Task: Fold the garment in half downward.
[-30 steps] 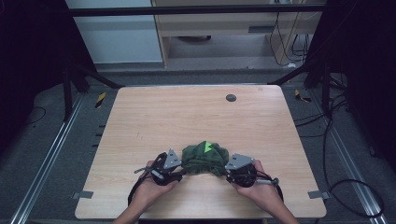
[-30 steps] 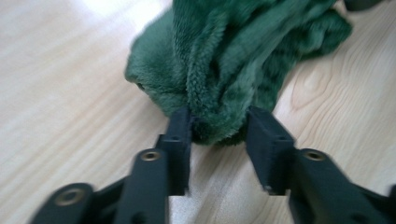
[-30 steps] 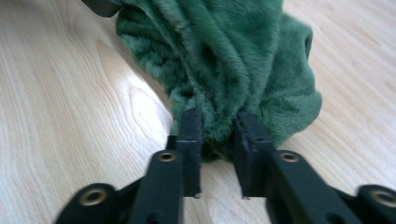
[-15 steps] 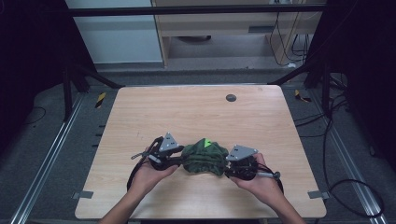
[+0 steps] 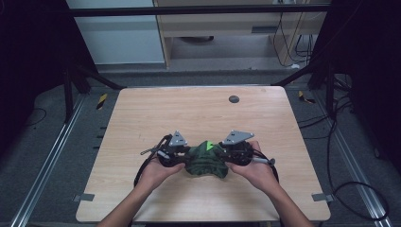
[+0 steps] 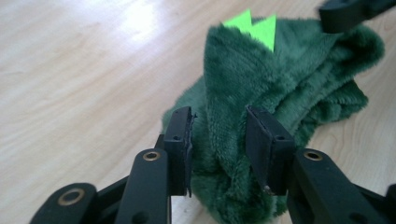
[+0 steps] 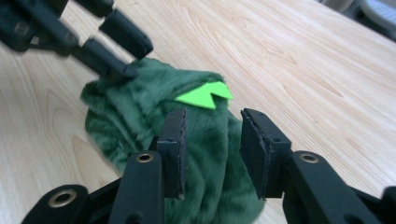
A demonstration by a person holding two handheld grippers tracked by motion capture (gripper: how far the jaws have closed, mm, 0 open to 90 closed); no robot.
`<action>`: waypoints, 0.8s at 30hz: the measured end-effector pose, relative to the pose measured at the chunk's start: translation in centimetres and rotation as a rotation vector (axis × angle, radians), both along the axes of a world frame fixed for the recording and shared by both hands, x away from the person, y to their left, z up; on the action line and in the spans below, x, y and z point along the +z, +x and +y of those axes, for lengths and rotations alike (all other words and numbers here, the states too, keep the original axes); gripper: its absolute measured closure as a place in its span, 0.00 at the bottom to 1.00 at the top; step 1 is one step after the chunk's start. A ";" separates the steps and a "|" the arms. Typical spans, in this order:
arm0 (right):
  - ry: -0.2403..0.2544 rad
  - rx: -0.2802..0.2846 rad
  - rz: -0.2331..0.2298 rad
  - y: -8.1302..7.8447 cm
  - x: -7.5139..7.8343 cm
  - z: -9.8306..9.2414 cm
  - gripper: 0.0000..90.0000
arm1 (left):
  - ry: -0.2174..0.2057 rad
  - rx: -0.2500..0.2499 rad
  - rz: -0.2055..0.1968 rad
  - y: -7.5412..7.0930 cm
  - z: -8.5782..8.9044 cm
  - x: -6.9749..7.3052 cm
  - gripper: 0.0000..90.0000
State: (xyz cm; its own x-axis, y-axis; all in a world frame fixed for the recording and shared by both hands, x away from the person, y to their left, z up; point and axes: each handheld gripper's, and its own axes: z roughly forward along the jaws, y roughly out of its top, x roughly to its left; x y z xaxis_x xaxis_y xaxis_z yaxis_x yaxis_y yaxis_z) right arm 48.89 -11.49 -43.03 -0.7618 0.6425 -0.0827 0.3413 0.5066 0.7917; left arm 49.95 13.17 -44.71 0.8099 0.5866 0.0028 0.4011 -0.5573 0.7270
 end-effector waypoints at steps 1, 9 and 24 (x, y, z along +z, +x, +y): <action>-0.003 0.000 0.010 0.3 -0.2 0.2 0.64 | 0.005 -0.005 0.003 -0.1 0.0 -0.1 0.67; -0.003 0.042 0.068 0.5 -1.4 0.8 0.84 | 0.001 -0.032 -0.003 -0.7 -0.1 -0.1 0.83; 0.027 0.120 -0.004 -3.3 0.1 -0.3 0.99 | -0.018 -0.048 -0.085 -4.0 -0.1 0.7 0.89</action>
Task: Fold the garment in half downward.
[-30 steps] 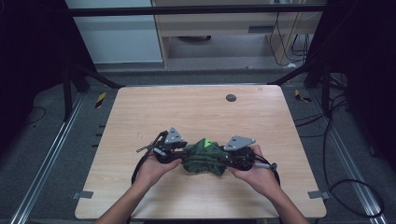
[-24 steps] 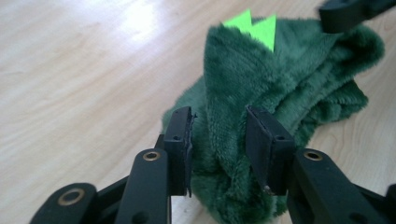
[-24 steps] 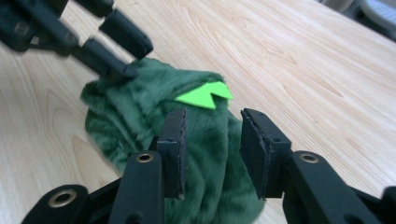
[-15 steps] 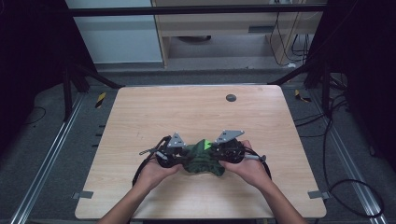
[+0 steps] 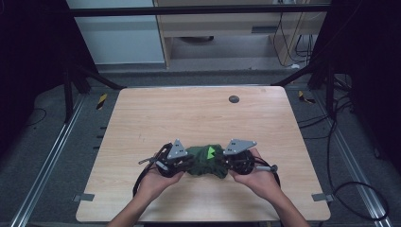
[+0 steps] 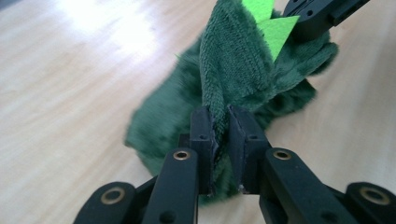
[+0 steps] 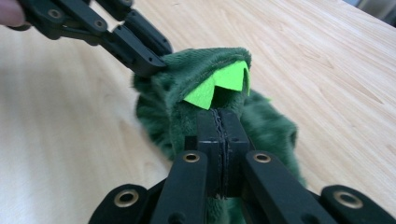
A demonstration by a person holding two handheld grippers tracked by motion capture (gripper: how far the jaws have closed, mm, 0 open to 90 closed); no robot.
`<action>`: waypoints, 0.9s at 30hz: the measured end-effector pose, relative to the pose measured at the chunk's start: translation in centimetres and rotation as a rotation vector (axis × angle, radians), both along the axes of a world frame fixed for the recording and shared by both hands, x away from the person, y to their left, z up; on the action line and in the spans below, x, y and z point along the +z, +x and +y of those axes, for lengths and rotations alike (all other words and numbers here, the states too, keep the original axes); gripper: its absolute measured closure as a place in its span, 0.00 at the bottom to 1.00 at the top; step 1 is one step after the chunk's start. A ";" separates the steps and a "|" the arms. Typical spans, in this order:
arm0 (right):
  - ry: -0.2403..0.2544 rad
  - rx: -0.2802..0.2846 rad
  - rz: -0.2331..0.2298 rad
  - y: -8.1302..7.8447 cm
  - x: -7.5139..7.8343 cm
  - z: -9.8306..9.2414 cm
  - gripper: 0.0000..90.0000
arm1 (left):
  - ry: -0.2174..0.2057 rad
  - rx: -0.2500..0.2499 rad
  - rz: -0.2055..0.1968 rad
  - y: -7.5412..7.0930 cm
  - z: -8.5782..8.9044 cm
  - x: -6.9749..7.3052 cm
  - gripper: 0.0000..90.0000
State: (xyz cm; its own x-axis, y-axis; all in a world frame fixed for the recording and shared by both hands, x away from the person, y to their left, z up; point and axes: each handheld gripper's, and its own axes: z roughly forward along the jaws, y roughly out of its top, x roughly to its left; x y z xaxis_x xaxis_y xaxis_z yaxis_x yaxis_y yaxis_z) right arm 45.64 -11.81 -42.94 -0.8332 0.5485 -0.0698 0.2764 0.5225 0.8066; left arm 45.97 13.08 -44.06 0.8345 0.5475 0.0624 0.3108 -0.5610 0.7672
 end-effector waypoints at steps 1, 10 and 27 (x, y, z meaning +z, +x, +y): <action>-0.002 0.010 0.002 -0.4 -0.1 0.1 0.99 | 0.009 -0.007 0.000 -0.3 0.0 -0.3 0.89; -0.061 0.058 -0.012 -3.0 -1.8 0.5 0.84 | 0.035 -0.025 -0.017 -3.1 0.6 -1.9 0.69; -0.055 -0.248 -0.010 -2.6 -3.5 -5.3 0.26 | 0.053 0.196 -0.003 -0.9 5.1 -2.0 0.16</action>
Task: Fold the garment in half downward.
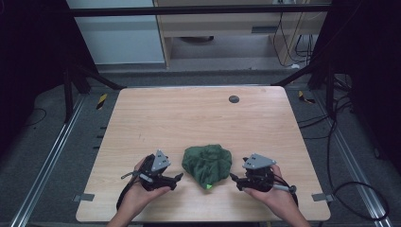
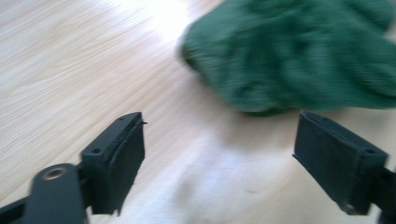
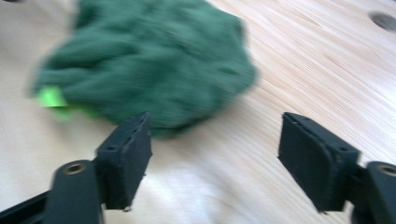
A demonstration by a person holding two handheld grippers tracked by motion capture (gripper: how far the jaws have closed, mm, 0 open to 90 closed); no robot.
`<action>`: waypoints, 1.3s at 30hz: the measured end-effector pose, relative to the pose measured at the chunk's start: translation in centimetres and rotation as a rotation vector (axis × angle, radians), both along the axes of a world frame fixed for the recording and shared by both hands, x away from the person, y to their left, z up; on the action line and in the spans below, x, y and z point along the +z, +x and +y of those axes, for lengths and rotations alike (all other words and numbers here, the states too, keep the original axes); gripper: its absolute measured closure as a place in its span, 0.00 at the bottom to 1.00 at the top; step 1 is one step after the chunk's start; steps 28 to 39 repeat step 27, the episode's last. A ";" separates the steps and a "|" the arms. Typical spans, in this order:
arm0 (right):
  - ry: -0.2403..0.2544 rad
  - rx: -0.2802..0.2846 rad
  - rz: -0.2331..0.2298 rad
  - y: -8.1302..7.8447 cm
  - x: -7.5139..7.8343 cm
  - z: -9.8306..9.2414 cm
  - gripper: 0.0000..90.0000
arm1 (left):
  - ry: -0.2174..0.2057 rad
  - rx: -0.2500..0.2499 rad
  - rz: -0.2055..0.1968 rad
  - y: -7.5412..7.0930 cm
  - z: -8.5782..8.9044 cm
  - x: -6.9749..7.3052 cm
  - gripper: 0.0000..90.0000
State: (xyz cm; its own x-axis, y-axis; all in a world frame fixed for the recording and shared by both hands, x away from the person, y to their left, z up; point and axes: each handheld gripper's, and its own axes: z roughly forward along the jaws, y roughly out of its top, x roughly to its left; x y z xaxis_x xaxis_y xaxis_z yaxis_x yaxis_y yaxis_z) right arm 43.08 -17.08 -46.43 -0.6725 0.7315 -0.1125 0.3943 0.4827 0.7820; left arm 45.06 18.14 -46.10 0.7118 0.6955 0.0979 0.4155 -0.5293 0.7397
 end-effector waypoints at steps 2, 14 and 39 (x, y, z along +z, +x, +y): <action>0.008 -0.056 0.006 0.9 -0.4 -0.7 0.21 | 0.000 0.029 0.014 1.1 0.6 -0.4 0.13; 0.049 -0.341 0.083 5.6 -3.4 -3.4 0.14 | -0.027 0.214 0.081 6.1 4.3 -3.3 0.10; 0.054 -0.433 0.132 6.8 -4.8 -4.0 0.03 | -0.024 0.239 0.081 6.5 4.7 -4.7 0.00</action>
